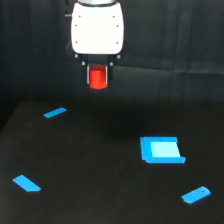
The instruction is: Pick up the red object from the table
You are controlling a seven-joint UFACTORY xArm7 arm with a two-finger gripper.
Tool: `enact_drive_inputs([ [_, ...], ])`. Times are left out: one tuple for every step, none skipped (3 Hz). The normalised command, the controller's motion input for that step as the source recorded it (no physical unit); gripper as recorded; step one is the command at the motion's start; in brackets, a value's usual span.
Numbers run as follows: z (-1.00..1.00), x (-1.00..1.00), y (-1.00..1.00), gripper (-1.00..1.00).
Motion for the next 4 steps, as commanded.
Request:
enact_drive_inputs([
  [0.02,0.13,0.05,-0.96],
  [0.05,0.05,-0.09,-1.00],
  [0.05,0.02,0.03,-1.00],
  [0.04,0.14,0.00,-0.93],
])
